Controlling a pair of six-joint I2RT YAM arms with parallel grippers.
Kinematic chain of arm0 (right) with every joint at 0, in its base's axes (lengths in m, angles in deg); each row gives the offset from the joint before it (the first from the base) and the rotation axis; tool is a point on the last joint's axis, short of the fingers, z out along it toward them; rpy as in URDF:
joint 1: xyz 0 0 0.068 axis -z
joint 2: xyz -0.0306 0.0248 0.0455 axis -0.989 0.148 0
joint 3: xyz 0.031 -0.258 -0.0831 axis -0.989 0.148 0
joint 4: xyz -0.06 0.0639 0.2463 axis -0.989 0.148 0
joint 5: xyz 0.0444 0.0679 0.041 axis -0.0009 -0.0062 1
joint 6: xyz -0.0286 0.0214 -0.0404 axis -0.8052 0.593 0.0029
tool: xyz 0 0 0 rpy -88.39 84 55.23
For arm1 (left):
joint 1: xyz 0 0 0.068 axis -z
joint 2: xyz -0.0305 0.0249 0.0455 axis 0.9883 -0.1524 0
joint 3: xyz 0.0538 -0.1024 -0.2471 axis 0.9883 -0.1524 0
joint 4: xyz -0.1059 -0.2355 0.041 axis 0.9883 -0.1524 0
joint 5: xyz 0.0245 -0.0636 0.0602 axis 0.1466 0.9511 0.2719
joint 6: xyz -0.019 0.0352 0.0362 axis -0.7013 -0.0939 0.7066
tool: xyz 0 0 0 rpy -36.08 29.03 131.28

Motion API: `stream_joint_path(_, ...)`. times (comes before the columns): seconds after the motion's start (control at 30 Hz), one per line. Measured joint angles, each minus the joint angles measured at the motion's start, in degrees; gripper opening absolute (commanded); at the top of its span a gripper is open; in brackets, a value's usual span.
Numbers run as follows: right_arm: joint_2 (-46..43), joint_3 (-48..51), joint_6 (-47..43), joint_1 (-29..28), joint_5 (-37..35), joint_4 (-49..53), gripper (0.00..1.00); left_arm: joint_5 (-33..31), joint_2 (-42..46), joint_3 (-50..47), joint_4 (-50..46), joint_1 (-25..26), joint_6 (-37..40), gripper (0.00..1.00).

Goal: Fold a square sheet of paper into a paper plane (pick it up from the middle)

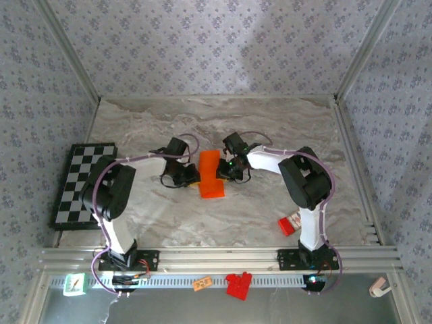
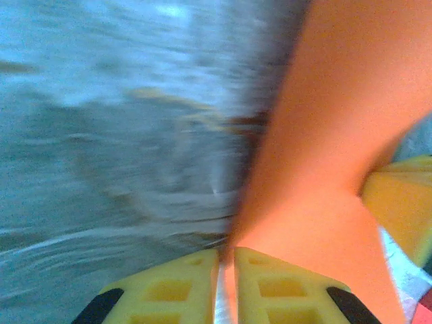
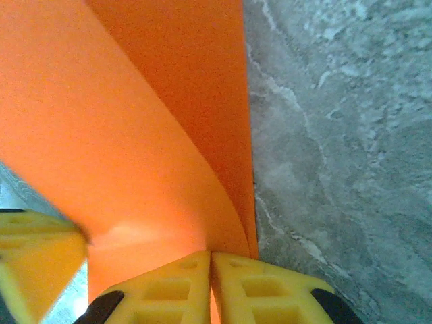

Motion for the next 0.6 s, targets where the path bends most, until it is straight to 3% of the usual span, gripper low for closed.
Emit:
stream_joint_path(0.13, 0.00, -0.42, -0.79, -0.24, -0.59, 0.59, 0.13, -0.09, 2.89, -0.79, -1.62, -2.27, 0.33, 0.16)
stream_joint_path(0.3, 0.59, -1.70, -1.66, -0.42, -1.20, 2.19, 0.13, 4.11, 4.98, -0.70, 5.73, -0.04, -1.84, 0.16)
stream_joint_path(0.6, 1.25, -2.91, -3.10, -0.46, -1.31, 3.93, 0.13, 7.63, -3.74, 1.97, 12.37, 1.97, -3.98, 0.16)
